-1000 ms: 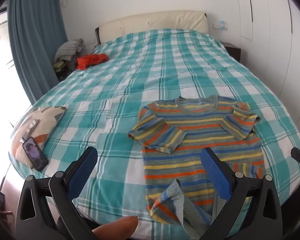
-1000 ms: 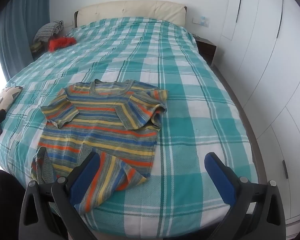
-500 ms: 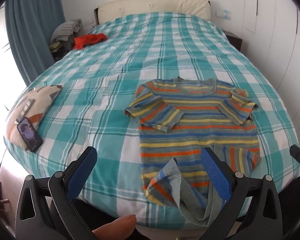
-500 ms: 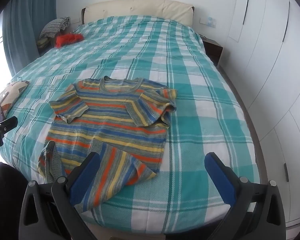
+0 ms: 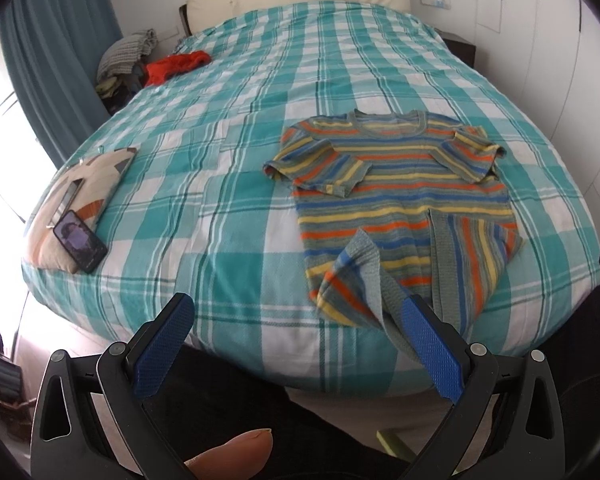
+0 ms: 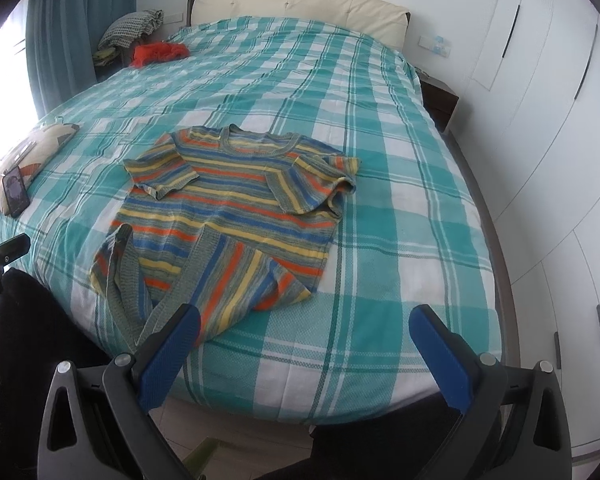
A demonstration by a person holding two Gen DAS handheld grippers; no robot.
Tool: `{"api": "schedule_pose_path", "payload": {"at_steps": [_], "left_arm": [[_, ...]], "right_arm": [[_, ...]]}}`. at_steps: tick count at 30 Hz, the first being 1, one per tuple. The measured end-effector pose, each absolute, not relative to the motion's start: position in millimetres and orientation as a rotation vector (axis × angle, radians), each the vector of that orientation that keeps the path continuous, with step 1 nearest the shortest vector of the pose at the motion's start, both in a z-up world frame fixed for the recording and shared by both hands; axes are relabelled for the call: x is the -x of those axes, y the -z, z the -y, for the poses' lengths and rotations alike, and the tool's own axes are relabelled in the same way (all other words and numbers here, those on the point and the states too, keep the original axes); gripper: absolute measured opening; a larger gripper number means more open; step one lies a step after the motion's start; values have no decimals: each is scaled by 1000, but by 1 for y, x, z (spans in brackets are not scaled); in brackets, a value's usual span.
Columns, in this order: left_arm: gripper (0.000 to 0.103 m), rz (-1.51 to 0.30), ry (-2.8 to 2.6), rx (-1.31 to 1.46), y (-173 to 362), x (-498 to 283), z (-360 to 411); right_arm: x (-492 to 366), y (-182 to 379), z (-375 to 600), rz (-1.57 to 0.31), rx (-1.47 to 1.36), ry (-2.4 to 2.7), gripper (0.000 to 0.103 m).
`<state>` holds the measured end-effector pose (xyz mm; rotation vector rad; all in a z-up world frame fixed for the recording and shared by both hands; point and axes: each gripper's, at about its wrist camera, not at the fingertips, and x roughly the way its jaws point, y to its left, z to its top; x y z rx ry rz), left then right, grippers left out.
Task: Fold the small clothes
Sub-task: 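Move both grippers toward the hem of the striped sweater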
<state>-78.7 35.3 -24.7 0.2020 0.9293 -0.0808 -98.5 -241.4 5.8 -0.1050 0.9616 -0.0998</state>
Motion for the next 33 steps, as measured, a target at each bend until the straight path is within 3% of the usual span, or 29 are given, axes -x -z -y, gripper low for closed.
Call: {"api": "schedule_pose_path", "payload": {"at_steps": [11, 33], "left_arm": [[103, -990, 94, -217, 28, 120, -35], [103, -930, 85, -230, 11, 128, -32]], "right_arm": [[157, -1, 238, -1072, 95, 86, 103], [153, -12, 244, -1018, 57, 135, 103]]}}
